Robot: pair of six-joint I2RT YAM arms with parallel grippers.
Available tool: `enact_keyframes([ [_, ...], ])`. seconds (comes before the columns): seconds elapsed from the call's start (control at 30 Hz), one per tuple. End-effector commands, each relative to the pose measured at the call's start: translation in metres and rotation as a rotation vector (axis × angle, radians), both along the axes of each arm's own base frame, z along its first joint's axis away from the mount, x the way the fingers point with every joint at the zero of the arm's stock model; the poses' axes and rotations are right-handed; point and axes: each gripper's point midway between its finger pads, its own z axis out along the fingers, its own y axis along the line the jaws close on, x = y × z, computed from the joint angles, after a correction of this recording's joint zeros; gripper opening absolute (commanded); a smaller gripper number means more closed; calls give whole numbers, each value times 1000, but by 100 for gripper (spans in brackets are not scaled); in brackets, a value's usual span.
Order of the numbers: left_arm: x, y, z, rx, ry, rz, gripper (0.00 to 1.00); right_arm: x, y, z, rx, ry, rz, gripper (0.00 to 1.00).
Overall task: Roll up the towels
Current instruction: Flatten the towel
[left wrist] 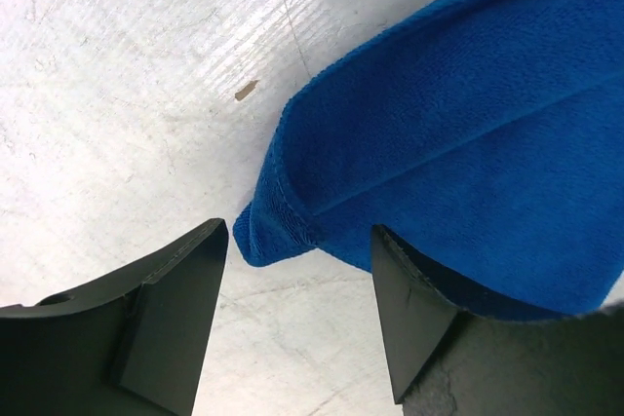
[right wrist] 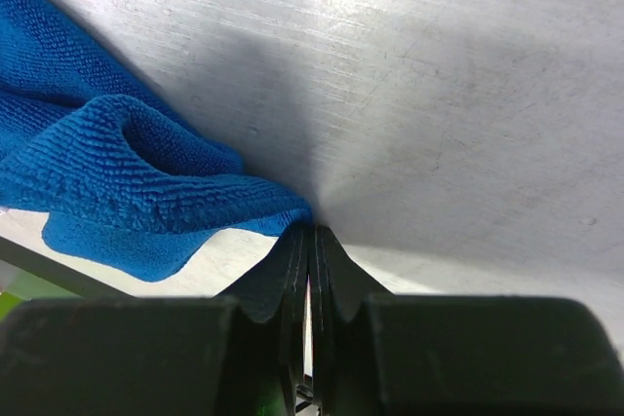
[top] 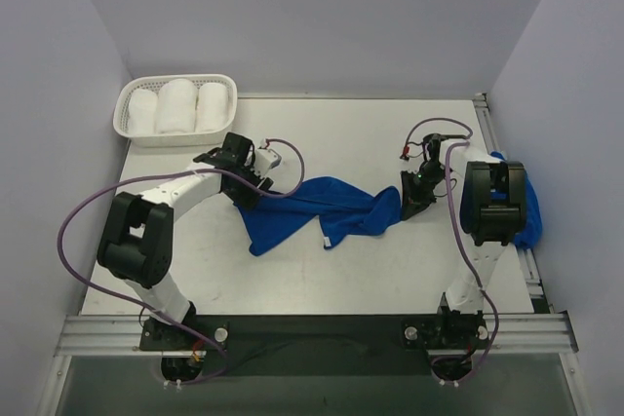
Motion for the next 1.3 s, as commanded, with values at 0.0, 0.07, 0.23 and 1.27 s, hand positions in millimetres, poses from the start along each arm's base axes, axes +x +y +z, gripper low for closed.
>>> enact_keyframes([
  [0.0, 21, 1, 6, 27, -70, 12, 69, -4, -5, 16, -19, -21, 11, 0],
  [0.07, 27, 4, 5, 51, -75, 28, 65, -7, -5, 15, -16, -13, 11, 0],
  [0.23, 38, 5, 6, 61, -94, 46, 56, -10, -8, 18, -29, -22, 21, 0],
  [1.27, 89, 30, 227, -435, -330, 127, 0, 83, -78, 226, -280, -652, 81, 0],
])
